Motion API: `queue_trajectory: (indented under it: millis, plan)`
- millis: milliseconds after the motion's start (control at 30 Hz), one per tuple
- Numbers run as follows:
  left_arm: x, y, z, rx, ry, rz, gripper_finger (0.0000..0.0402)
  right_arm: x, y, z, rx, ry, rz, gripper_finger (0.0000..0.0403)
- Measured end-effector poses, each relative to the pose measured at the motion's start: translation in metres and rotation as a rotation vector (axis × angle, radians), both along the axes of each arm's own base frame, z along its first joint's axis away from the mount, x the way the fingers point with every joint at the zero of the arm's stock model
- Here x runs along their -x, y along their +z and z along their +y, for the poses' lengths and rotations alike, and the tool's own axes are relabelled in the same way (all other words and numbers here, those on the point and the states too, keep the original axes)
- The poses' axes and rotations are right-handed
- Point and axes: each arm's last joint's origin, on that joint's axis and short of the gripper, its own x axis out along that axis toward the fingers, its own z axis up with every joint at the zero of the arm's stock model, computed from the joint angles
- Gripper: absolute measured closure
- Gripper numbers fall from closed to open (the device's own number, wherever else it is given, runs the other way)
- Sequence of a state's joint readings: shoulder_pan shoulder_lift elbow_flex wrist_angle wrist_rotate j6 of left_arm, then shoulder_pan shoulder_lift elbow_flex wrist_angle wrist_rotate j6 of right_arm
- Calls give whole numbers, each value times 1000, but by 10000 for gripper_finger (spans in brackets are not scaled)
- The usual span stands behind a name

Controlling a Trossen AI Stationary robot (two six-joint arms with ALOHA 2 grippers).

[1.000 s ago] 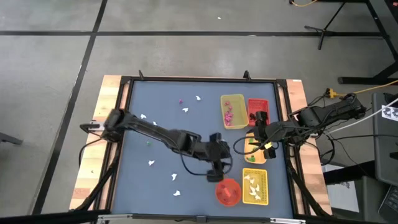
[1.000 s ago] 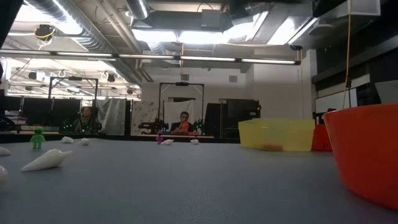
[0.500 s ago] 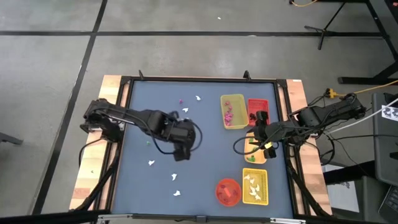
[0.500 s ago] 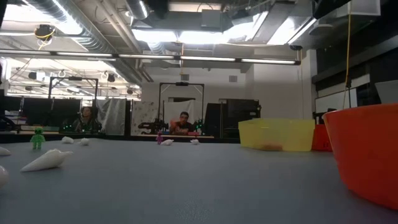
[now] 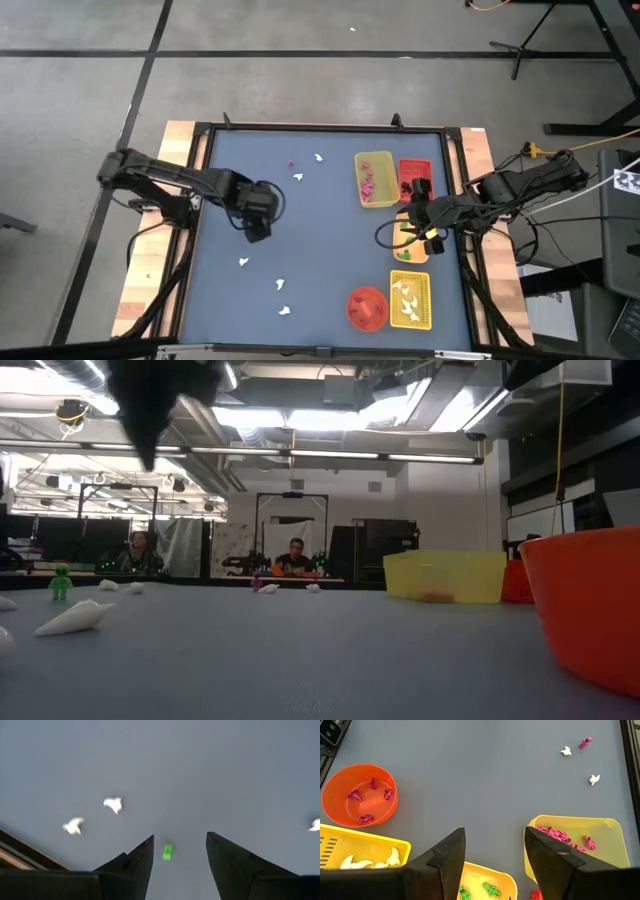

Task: Sort Halloween decoration
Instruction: Put the green skeleton toy into the middle yellow bin

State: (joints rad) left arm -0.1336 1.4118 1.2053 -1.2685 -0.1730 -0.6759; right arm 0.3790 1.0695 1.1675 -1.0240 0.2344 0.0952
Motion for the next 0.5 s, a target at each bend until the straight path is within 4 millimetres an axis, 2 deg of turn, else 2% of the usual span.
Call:
queue_trajectory:
  millis: [267, 500]
  plan:
    - [55, -44, 16, 101, 90, -11, 237, 0, 0, 0, 1, 0, 1, 198]
    - [80, -75, 14, 221, 130, 100, 237, 0, 0, 0, 1, 0, 1, 198]
